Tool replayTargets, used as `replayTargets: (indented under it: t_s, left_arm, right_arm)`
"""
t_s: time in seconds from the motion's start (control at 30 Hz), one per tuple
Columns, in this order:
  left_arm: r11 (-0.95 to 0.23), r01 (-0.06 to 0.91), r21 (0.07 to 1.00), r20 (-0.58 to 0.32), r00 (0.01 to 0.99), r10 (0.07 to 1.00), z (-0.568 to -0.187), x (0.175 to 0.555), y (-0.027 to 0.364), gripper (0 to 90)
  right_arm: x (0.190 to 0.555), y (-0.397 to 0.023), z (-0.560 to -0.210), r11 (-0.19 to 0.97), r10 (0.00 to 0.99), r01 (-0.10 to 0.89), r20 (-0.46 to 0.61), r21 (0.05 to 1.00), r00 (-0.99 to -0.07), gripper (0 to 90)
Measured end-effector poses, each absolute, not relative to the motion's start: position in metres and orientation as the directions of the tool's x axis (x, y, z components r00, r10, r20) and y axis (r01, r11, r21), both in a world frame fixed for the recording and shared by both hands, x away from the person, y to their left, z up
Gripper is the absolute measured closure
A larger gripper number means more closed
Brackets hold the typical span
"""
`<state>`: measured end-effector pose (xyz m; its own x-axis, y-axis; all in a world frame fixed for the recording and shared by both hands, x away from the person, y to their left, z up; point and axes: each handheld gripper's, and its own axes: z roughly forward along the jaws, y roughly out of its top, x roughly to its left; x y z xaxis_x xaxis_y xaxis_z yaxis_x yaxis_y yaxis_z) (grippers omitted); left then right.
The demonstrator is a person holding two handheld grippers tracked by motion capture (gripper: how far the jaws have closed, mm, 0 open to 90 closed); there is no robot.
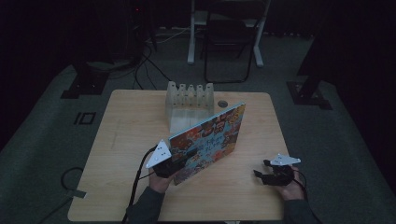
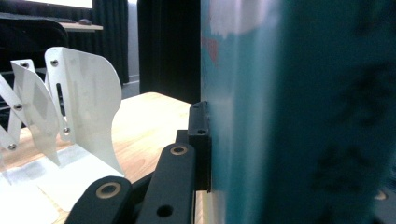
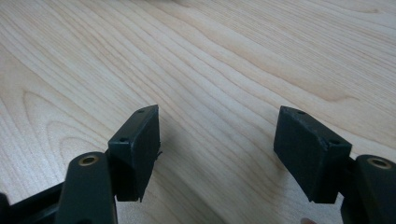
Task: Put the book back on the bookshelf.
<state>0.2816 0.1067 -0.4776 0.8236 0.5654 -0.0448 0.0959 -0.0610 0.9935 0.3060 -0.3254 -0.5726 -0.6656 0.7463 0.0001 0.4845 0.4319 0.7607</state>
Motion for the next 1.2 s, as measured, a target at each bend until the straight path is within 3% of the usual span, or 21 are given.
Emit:
replayTargets:
  t_s: [1.2]
  left_arm:
    - [-0.050, 0.093, 0.994, -0.045, 0.801, 0.597, -0.468, 0.274, 0.125, 81.3]
  right_arm:
    - [0.306, -0.325, -0.573, 0.434, 0.743, 0.484, 0.002, 0.760, -0.669, 30.5]
